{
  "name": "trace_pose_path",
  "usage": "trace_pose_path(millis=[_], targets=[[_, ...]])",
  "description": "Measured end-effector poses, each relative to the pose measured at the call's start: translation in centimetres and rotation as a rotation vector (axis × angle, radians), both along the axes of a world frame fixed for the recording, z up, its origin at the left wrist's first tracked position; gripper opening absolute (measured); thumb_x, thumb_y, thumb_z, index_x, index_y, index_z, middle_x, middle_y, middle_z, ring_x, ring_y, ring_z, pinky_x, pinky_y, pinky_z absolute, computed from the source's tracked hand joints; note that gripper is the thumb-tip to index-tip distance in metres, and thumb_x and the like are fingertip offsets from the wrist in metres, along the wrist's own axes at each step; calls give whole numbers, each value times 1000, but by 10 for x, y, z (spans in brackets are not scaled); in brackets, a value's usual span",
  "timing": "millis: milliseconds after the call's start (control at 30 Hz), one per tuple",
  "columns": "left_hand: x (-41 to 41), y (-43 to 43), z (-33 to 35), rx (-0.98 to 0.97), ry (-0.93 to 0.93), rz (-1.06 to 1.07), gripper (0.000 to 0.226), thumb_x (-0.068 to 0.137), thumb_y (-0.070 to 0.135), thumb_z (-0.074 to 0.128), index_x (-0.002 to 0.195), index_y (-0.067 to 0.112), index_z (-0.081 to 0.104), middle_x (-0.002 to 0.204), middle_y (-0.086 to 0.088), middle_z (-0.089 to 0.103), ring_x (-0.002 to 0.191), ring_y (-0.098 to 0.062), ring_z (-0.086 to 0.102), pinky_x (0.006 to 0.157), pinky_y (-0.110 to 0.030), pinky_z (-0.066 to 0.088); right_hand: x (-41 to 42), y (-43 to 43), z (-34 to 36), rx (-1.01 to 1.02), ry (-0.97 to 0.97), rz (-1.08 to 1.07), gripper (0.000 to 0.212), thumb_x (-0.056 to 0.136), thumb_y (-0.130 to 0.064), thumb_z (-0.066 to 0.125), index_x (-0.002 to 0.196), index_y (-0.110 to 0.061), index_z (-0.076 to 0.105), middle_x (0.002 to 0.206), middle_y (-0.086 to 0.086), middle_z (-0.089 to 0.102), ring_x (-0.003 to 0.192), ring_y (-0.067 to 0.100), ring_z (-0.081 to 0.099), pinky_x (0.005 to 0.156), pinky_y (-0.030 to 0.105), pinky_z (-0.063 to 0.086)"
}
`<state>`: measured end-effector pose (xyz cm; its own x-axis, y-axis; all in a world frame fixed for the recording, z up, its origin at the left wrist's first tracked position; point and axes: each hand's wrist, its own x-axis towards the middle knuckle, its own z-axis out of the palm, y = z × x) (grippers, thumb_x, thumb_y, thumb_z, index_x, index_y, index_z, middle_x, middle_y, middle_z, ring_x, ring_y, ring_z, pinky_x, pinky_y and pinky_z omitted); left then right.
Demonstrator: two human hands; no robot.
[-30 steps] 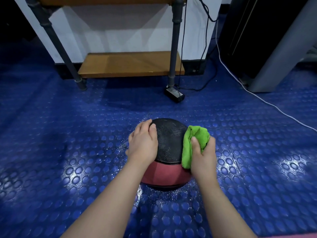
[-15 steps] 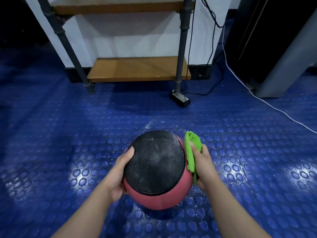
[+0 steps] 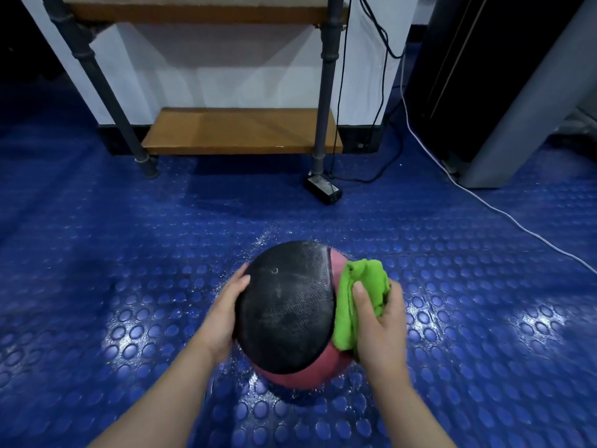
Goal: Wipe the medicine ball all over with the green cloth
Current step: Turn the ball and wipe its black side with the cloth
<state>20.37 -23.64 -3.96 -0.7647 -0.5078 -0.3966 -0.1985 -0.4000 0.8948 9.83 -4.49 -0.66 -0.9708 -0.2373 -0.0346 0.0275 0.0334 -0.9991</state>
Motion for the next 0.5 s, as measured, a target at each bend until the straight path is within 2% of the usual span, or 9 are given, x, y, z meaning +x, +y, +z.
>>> trace_pose_path(millis=[67, 133, 167, 267, 400, 500], targets=[[-8, 3, 11, -191, -71, 116, 32, 97, 40, 52, 128, 44, 56, 142, 7, 56, 131, -12, 51, 116, -40, 35, 8, -1, -2, 59, 53, -8, 8, 92, -21, 62, 93, -22, 54, 78, -18, 63, 67, -2, 57, 61, 14, 46], [-14, 18, 23, -459, -108, 232, 32, 103, 25, 47, 133, 31, 57, 144, 5, 52, 137, -11, 44, 120, -38, 28, 14, -3, -3, 102, 87, -12, 10, 91, -26, 63, 91, -27, 52, 80, -20, 62, 67, 0, 57, 63, 19, 47], [-16, 28, 28, -583, -128, 270, 33, 103, 24, 48, 134, 24, 58, 144, 4, 51, 138, -12, 42, 120, -38, 26, 17, -3, -3, 114, 91, -10, 11, 90, -28, 63, 91, -29, 52, 81, -19, 62, 68, 0, 58, 64, 21, 48], [-19, 53, 36, -793, -224, 259, 44, 101, 38, 45, 143, 24, 50, 151, 9, 42, 144, -12, 30, 121, -39, 21, 23, -5, 3, 156, 94, 7, 10, 91, -31, 62, 91, -32, 52, 81, -10, 63, 71, 3, 60, 66, 30, 49], [-18, 56, 33, -828, -245, 330, 74, 84, 75, 34, 140, 31, 52, 151, 12, 44, 145, -12, 30, 119, -45, 24, 26, -5, 15, 151, 103, -9, 8, 92, -37, 56, 94, -32, 50, 87, -10, 61, 78, 0, 59, 71, 34, 48], [-17, 58, 26, -878, -236, 362, 74, 84, 74, 28, 140, 32, 53, 150, 13, 45, 145, -12, 30, 119, -46, 26, 23, -8, 21, 182, 158, 31, 22, 90, -51, 52, 104, -34, 49, 98, -8, 60, 93, 12, 59, 83, 44, 50]])
